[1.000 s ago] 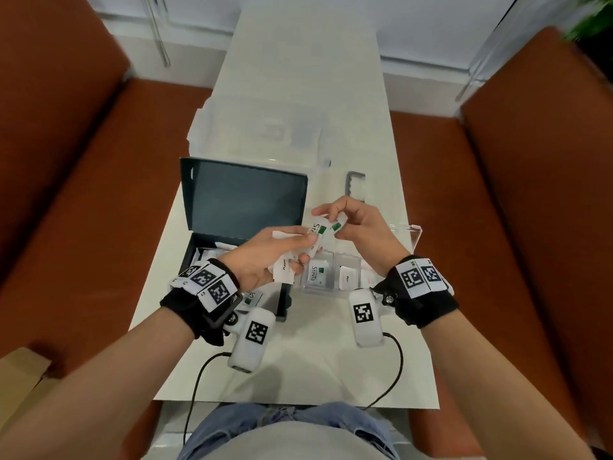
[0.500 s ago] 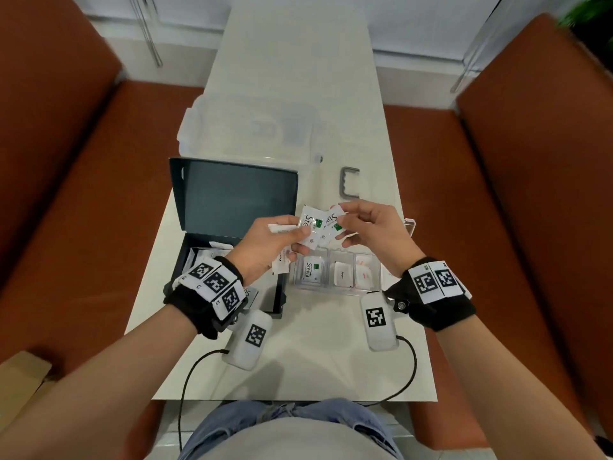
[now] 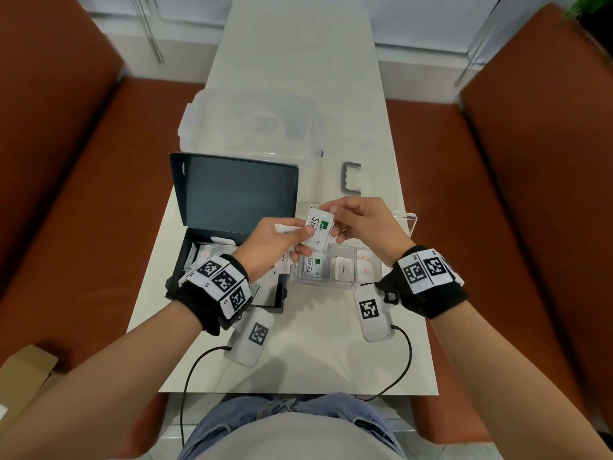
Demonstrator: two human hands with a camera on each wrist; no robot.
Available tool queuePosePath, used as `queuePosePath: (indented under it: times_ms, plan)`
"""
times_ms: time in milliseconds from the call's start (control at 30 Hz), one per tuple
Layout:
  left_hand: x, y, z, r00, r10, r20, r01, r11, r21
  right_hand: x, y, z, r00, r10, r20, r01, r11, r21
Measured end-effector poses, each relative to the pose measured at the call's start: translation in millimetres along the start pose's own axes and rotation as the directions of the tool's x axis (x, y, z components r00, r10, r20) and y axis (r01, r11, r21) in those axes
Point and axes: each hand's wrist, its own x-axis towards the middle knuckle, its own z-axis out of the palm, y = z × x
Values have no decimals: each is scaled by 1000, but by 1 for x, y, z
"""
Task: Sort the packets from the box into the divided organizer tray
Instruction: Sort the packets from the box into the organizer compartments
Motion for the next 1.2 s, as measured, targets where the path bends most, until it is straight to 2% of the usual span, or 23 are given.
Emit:
queuePosePath:
  times_ms: [100,233,367,433,600,767,867,1000,1100,1200]
  plan:
    - [2,-3,1,999,7,-48,-7,1000,2,1,5,2,999,44,-27,-42,996,77]
    - [7,-5,1,998,-24,-55,26,999,30,11,18,4,994,40,-101,-44,998,-42]
    - [16,-11,-9,995,-23,-97,32,995,94,26,38,-1,970,106,-221,-136,983,-124]
    - [18,-15,-16,992,-25,-125,37,995,93,32,52,-1,961,127,-245,-185,956,-227]
    - [18,-21,-25,988,-32,-150,46,995,93,41,81,18,970,139,-200,-225,826,-518]
    - [16,-21,-25,986,-46,-159,59,995,77,42,93,39,968,176,-179,-250,731,-634]
    - [15,-20,-25,985,-52,-164,64,996,67,40,94,44,980,137,-142,-197,647,-736]
    - [14,-18,-25,980,-69,-185,78,996,41,40,97,46,997,55,-58,-77,469,-880]
    - [14,-14,-22,972,-138,-190,129,990,-62,41,98,47,996,78,-37,-66,415,-908]
    - [12,-7,-21,960,-250,-124,219,950,-221,39,96,46,996,87,3,-29,368,-929]
